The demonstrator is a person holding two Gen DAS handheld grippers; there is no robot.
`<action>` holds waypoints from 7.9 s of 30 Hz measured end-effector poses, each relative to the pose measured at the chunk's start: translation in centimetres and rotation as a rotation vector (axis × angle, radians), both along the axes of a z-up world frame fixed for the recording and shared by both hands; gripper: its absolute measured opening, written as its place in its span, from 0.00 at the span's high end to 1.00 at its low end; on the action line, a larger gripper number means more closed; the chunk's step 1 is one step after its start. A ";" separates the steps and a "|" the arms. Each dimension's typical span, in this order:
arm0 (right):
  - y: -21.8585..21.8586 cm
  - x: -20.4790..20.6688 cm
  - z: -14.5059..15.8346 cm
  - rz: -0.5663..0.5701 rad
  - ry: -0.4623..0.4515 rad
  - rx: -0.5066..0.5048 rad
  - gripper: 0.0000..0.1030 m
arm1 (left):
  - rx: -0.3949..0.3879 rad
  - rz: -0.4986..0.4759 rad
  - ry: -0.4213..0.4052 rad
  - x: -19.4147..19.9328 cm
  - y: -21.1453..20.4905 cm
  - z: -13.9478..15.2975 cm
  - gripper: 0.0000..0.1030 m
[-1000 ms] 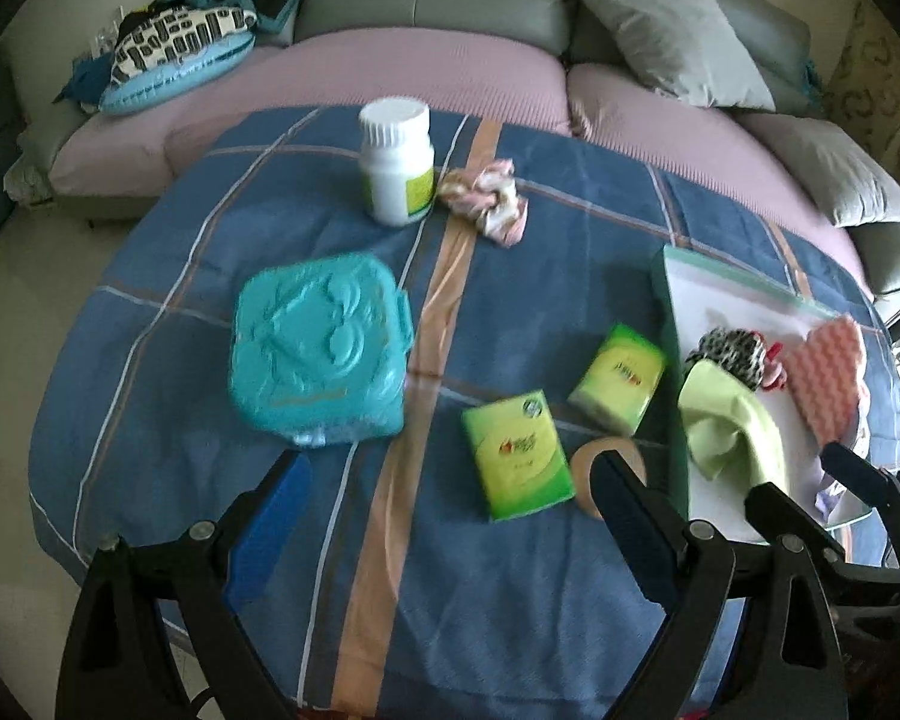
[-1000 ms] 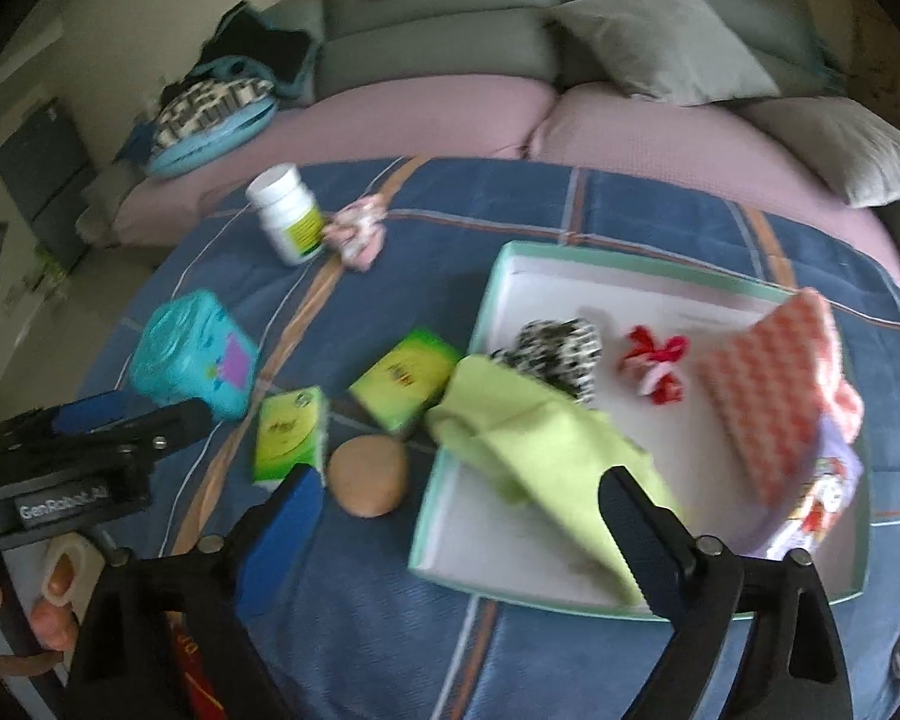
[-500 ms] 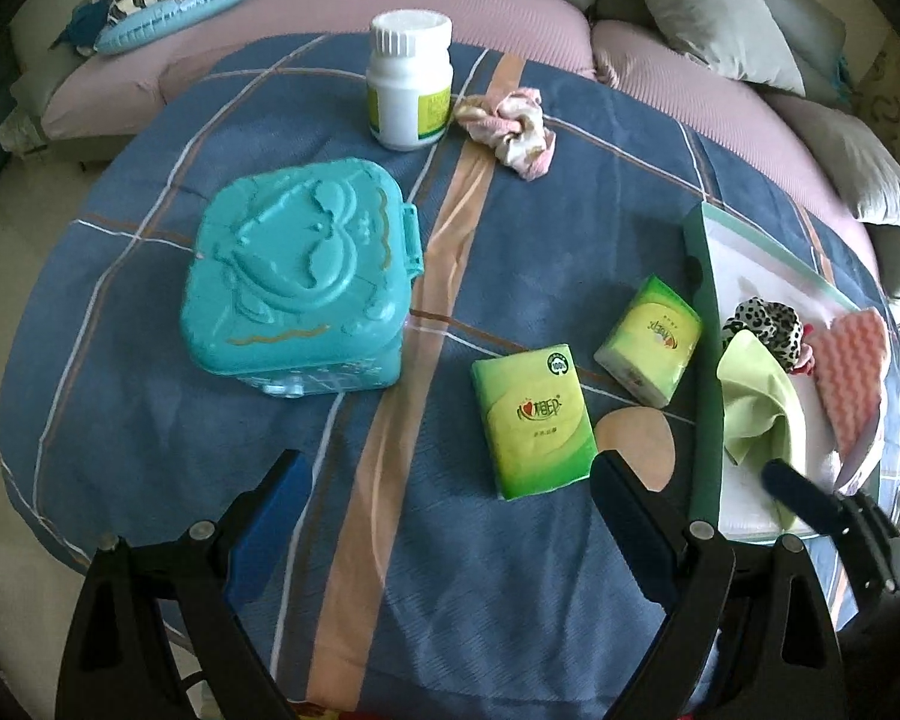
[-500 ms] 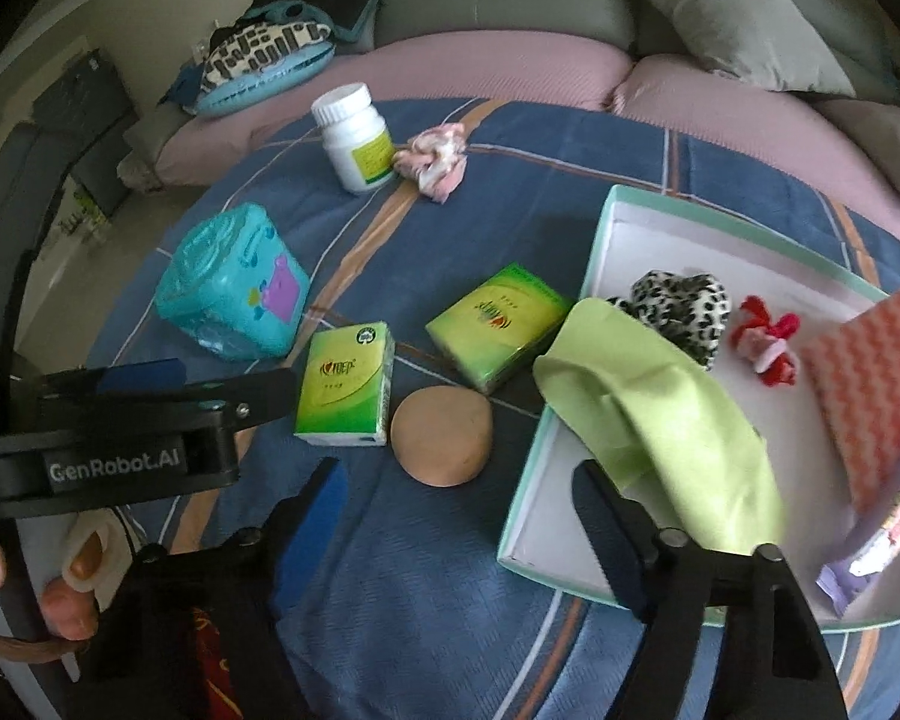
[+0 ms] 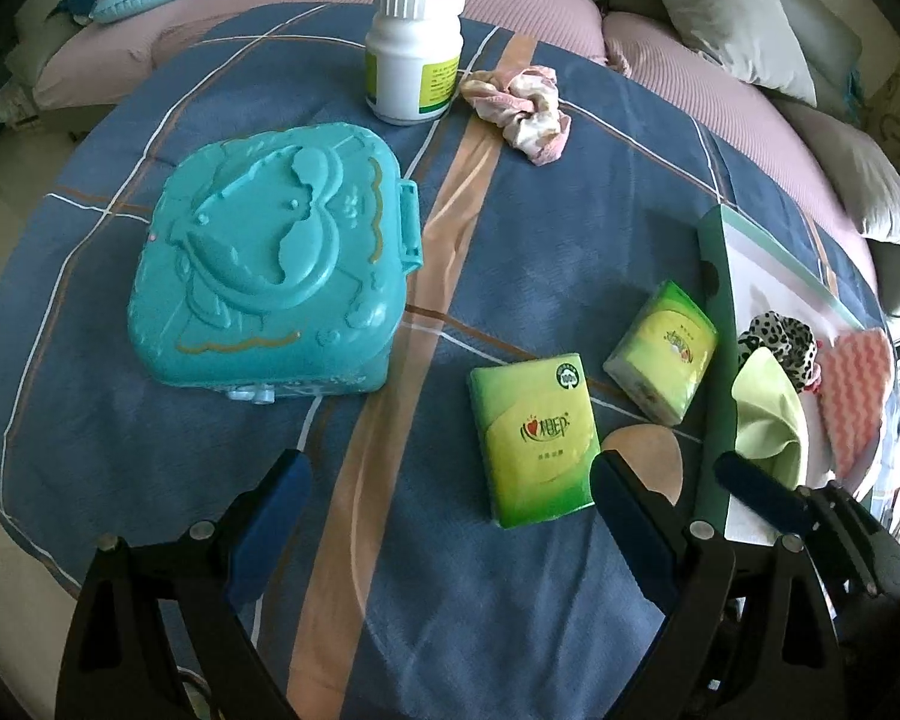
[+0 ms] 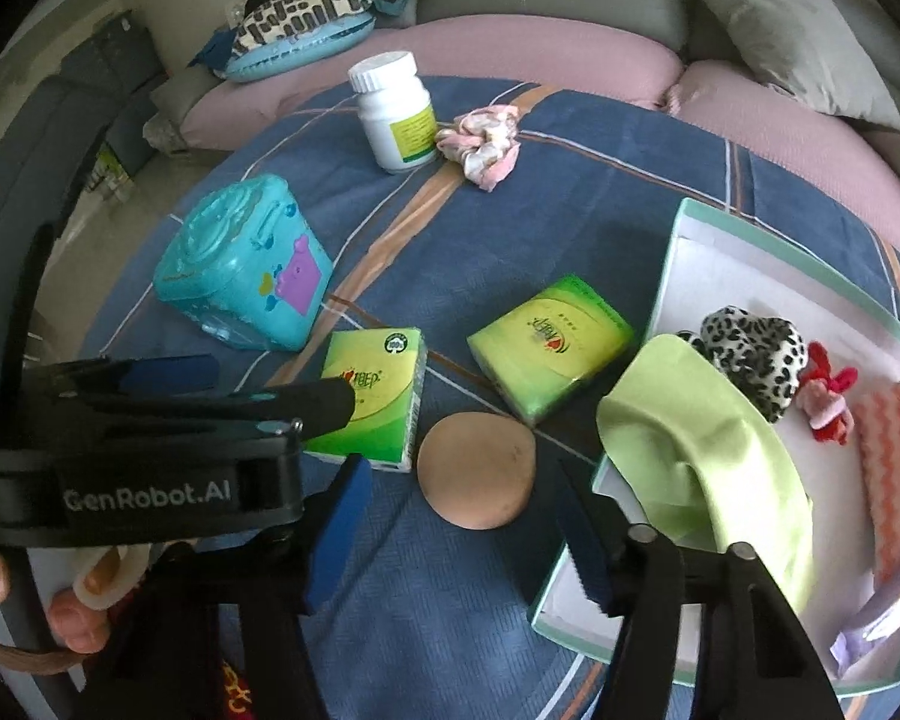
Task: Organize soft objects
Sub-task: 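Move both tools back toward the items lying beside the tray, then close the left tool on the green tissue pack while the right tool grasps the beige sponge, then lift the green tissue pack and beige sponge and carry both over the white tray, then open both tools to drop the tissue pack and sponge into the tray, then move both tools back from the tray toward the items beside it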
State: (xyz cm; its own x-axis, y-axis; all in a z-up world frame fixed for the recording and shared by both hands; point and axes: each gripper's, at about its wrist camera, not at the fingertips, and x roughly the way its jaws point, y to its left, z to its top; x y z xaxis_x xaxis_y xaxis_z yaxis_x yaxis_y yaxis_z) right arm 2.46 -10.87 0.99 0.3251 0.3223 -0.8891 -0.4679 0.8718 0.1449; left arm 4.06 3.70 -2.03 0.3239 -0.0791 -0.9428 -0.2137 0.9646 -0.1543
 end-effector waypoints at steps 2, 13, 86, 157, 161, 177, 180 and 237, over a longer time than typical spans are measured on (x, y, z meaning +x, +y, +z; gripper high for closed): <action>0.4 0.2 -0.2 0.010 0.006 -0.014 0.41 | -0.007 0.005 0.001 0.1 0.2 -0.1 0.08; 1.3 1.1 -1.1 0.029 0.020 -0.065 0.42 | -0.039 0.011 0.017 0.3 0.6 -0.8 0.09; 1.9 0.5 -2.4 0.025 -0.005 -0.135 0.55 | -0.043 -0.002 0.064 1.0 -0.2 -3.1 0.51; -20.2 -0.4 5.8 -0.523 -0.194 -0.018 0.55 | -0.025 -0.447 -0.155 5.2 -19.9 7.7 0.51; -20.2 -0.2 5.3 -0.523 -0.177 -0.024 0.55 | -0.030 -0.456 -0.138 5.5 -20.6 6.8 0.51; -20.2 0.0 4.3 -0.522 -0.145 -0.039 0.55 | -0.020 -0.455 -0.107 5.6 -20.8 5.2 0.51; -20.1 0.0 4.2 -0.521 -0.144 -0.040 0.55 | -0.016 -0.460 -0.113 5.6 -20.8 5.4 0.51; -14.9 0.2 5.4 -0.453 -0.180 -0.065 0.00 | -0.024 -0.173 -0.314 4.9 -4.5 9.7 0.04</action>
State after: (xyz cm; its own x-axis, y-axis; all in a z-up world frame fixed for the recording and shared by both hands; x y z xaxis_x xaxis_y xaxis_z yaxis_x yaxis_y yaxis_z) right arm 2.65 -25.74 6.36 0.5702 0.0589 -0.8194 -0.0521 0.9980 0.0355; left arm 9.00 -0.79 7.68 0.5776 -0.1789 -0.7965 0.0139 0.9777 -0.2096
